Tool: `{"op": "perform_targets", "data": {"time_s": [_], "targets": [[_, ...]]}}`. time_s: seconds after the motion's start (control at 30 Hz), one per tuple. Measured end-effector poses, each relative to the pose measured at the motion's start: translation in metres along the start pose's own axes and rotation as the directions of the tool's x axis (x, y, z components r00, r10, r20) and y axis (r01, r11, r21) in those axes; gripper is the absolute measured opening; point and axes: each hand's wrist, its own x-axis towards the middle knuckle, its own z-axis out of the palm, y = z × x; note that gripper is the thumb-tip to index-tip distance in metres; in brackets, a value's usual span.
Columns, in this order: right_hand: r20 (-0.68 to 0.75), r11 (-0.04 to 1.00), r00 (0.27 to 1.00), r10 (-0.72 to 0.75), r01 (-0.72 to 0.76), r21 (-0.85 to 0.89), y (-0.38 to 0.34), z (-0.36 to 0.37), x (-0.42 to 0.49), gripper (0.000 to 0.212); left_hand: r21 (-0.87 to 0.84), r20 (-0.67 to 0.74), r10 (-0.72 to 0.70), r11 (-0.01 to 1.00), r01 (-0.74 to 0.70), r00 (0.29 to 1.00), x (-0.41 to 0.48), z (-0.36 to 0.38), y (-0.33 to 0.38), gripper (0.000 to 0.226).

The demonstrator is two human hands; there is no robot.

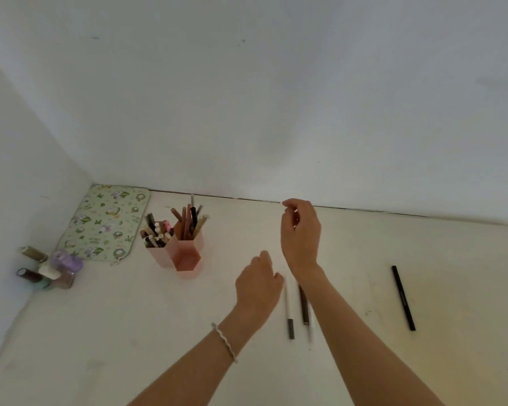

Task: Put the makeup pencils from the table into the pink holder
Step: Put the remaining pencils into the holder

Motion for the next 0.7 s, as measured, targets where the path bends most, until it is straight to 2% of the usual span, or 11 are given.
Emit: {"op": "perform_targets", "data": {"time_s": [0.07,0.17,0.23,0.27,0.33,0.4,0.5,0.57,0.6,0.67,0.7], "targets": [[0.008,0.999,0.999,0.049,-0.049,-0.008,0.013,-0.011,0.000,0.023,0.058,0.103,-0.001,0.998,-0.005,0.995,-0.003,0.031,0.006,0.033],[0.045,0.995,0.994,0.097,-0.096,-0.031,0.028,-0.022,-0.006,0.024,0.141,0.175,-0.017,0.990,-0.008,0.984,-0.003,0.056,0.010,0.039],[0.061,0.991,0.991,0.121,-0.117,-0.063,0.037,-0.028,-0.010,0.023,0.115,0.177,-0.019,0.993,-0.002,0.984,0.000,0.058,0.009,0.041],[0.074,0.988,0.987,0.139,-0.133,-0.084,0.042,-0.031,-0.011,0.022,0.050,0.157,-0.022,0.999,0.014,0.987,0.001,0.053,0.009,0.041],[0.108,0.977,0.976,0.186,-0.173,-0.121,0.049,-0.035,-0.014,0.021,-0.147,0.055,-0.022,0.989,0.030,0.998,0.009,0.032,0.009,0.045],[0.158,0.960,0.955,0.251,-0.225,-0.164,0.056,-0.036,-0.017,0.022,-0.328,-0.088,-0.008,0.945,-0.021,0.996,0.017,0.001,0.011,0.053],[0.268,0.896,0.890,0.368,-0.263,-0.357,0.066,-0.033,-0.023,0.021,-0.429,-0.308,0.020,0.890,-0.157,0.951,0.030,-0.046,0.011,0.048],[0.315,0.788,0.848,0.426,-0.177,-0.590,0.072,-0.031,-0.029,0.024,-0.457,-0.391,0.022,0.863,-0.215,0.920,0.036,-0.071,0.010,0.046],[0.351,0.709,0.827,0.440,-0.080,-0.701,0.073,-0.028,-0.033,0.026,-0.463,-0.422,0.015,0.856,-0.230,0.906,0.037,-0.082,0.007,0.045],[0.430,0.593,0.768,0.474,0.084,-0.801,0.072,-0.022,-0.041,0.027,-0.460,-0.487,-0.008,0.852,-0.248,0.874,0.039,-0.100,-0.003,0.046],[0.452,0.596,0.749,0.484,0.096,-0.797,0.071,-0.019,-0.042,0.027,-0.459,-0.523,-0.024,0.850,-0.258,0.852,0.039,-0.109,-0.010,0.047]]}}
